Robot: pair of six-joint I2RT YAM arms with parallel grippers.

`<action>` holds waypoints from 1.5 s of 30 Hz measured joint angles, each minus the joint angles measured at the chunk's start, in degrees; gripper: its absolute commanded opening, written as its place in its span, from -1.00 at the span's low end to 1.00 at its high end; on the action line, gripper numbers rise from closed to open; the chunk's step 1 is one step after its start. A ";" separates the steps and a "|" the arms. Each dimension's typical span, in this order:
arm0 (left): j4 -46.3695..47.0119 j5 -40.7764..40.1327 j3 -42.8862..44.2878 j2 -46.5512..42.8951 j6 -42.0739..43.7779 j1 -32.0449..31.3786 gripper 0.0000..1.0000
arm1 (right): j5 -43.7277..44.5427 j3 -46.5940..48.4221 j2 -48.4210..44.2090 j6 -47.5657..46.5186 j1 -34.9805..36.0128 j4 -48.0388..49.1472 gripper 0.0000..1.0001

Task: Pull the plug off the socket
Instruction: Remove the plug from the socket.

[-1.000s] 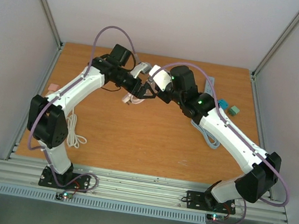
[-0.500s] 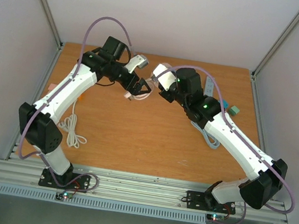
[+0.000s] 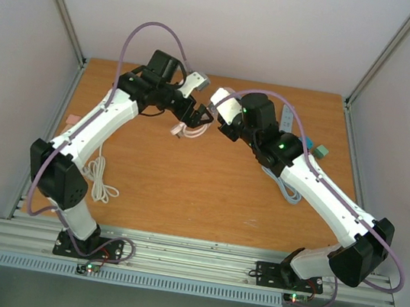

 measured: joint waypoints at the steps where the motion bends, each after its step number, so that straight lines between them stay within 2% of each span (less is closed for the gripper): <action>1: 0.33 -0.02 0.11 0.46 -0.22 -0.33 0.93 | 0.00 0.00 0.00 0.13 0.00 -0.04 -0.88; 16: 6.23 1.81 0.22 5.44 -4.96 -1.11 0.63 | -0.22 0.09 0.13 4.07 0.00 -1.57 -0.88; 20: 6.84 2.71 0.22 6.69 -5.77 -1.16 0.46 | -0.26 0.13 0.15 4.90 0.00 -2.16 -0.88; 27: 7.06 4.81 0.24 7.50 -6.23 -1.42 -0.11 | -0.28 0.13 0.33 5.86 0.00 -3.37 -0.87; 32: 7.34 7.52 0.37 7.76 -6.14 -1.77 -0.82 | -0.26 0.33 0.61 6.43 -0.02 -3.87 -0.84; 34: 7.67 8.26 0.42 8.13 -6.51 -1.77 -0.98 | -0.20 0.57 0.87 6.60 -0.07 -4.11 -0.77; 38: 7.69 9.35 0.37 8.59 -7.26 -1.55 -0.99 | 0.13 0.61 1.44 6.58 -0.07 -3.96 -0.57; 41: 7.87 9.97 -0.28 8.61 -7.32 -1.03 -0.99 | 0.11 0.61 1.86 6.58 -0.04 -3.78 -0.26; 45: 8.31 12.28 -3.32 8.61 -7.87 0.50 -0.99 | -0.26 0.61 2.97 6.80 -0.04 -2.69 0.04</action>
